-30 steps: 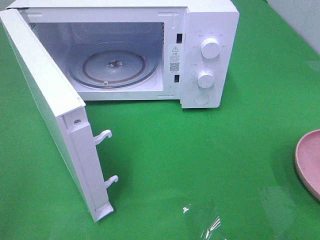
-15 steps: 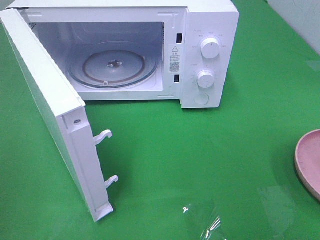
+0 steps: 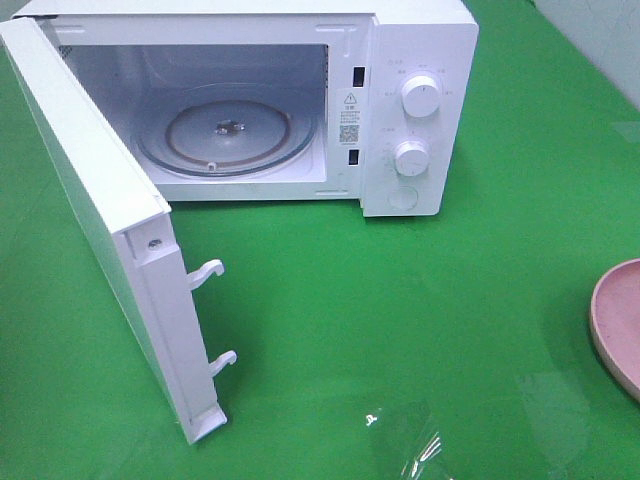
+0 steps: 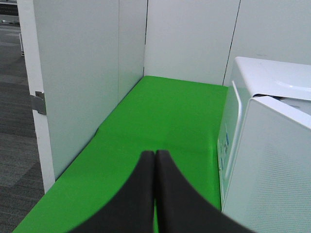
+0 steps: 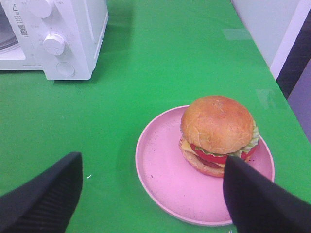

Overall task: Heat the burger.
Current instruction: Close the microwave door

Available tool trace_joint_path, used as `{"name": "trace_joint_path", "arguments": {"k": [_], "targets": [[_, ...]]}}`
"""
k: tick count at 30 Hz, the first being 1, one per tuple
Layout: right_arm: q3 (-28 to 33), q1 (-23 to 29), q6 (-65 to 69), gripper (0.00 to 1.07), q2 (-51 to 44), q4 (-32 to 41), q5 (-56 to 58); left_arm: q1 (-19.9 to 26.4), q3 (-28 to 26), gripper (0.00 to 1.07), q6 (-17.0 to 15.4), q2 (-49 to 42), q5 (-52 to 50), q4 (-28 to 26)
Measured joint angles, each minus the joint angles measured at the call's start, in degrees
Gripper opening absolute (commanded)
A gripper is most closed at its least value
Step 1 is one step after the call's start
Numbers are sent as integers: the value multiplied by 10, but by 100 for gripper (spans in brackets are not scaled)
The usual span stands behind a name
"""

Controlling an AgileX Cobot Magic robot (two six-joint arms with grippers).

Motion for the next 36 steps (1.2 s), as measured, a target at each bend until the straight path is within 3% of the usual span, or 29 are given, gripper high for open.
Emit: {"name": "trace_joint_path", "arguments": {"k": [5, 7, 8, 9, 12, 14, 19, 22, 24, 25, 26, 29, 30, 36], "targets": [[0, 0, 0, 76, 0, 0, 0, 0, 1, 0, -13, 79, -73, 22], [0, 0, 0, 76, 0, 0, 0, 0, 1, 0, -65, 155, -120, 82], [0, 0, 0, 76, 0, 0, 0, 0, 1, 0, -65, 155, -120, 82], [0, 0, 0, 76, 0, 0, 0, 0, 1, 0, -97, 190, -136, 116], [0, 0, 0, 76, 0, 0, 0, 0, 1, 0, -111, 205, -148, 134], [0, 0, 0, 76, 0, 0, 0, 0, 2, 0, -155, 275, -227, 191], [0, 0, 0, 76, 0, 0, 0, -13, 2, 0, -167, 339, -281, 221], [0, 0, 0, 76, 0, 0, 0, -32, -2, 0, -165, 356, -285, 222], [0, 0, 0, 76, 0, 0, 0, -75, -10, 0, -143, 382, -294, 207], [0, 0, 0, 76, 0, 0, 0, -75, -10, 0, -143, 382, -294, 207], [0, 0, 0, 76, 0, 0, 0, -105, -11, 0, -125, 396, -296, 176], [0, 0, 0, 76, 0, 0, 0, -129, -11, 0, -105, 410, -296, 133], [0, 0, 0, 76, 0, 0, 0, -155, -13, 0, -83, 426, -297, 102], [0, 0, 0, 76, 0, 0, 0, -229, -25, 0, -59, 472, -320, 61]]}}
